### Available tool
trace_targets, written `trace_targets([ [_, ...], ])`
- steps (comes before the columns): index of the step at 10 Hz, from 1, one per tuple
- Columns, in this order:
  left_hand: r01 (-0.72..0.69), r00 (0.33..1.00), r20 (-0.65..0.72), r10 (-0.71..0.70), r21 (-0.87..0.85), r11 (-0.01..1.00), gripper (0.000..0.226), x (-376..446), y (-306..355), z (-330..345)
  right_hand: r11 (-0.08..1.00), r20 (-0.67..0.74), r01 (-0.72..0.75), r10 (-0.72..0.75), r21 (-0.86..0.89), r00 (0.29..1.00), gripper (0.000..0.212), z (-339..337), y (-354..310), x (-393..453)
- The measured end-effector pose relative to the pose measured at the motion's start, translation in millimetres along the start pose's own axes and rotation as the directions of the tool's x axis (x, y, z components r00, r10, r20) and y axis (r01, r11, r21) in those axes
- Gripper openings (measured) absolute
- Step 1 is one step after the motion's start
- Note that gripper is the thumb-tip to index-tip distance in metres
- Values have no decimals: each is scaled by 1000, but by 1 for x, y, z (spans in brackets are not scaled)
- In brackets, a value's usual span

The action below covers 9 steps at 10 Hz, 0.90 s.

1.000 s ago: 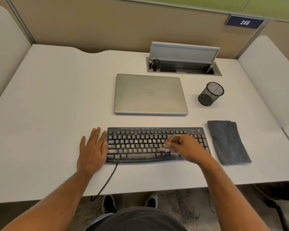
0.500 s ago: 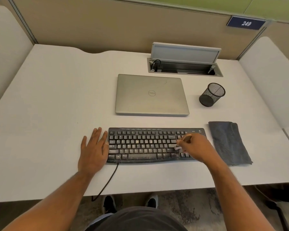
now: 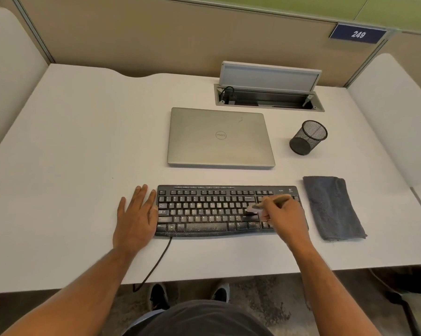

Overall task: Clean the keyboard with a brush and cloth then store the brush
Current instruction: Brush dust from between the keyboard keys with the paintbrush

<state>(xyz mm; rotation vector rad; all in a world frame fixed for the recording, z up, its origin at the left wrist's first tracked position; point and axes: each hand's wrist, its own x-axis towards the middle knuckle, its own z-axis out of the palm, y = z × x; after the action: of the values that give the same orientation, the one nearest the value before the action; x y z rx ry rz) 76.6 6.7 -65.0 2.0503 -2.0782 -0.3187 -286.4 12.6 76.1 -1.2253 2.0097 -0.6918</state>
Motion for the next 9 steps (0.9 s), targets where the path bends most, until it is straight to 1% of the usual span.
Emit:
trace_targets([
  [1,-4,1000,-1,4,3,1000,65,0,-1,1,982,21,26,-23,-185,1000,39,4,1,-1],
  [2,3,1000,2,-3,0,1000,66,0,-1,2,995,95,18,-8,-102,995,31,17,3,-3],
  [3,5,1000,2,-5,-2,1000,66,0,-1,2,999,129,0,-7,49,992,31,27,0,-4],
  [4,4,1000,-1,-4,-8,1000,65,0,0,1,999,-35,-4,6,52,999,47,26,1,-1],
  [5,3,1000,-3,-3,-9,1000,65,0,0,1,999,-104,-15,11,-30,995,54,25,4,1],
  [6,4,1000,-1,-4,-7,1000,66,0,0,1,987,-53,6,-15,-159,998,54,27,4,2],
  [7,6,1000,-6,-6,-16,1000,65,0,0,1,971,-10,17,-20,-239,1000,54,24,0,7],
  [8,7,1000,2,-7,-12,1000,65,0,0,1,982,-63,9,-21,-187,998,53,21,-4,12],
  [9,7,1000,5,-7,-2,1000,65,1,0,2,977,-45,37,-48,-209,998,52,25,-3,9],
])
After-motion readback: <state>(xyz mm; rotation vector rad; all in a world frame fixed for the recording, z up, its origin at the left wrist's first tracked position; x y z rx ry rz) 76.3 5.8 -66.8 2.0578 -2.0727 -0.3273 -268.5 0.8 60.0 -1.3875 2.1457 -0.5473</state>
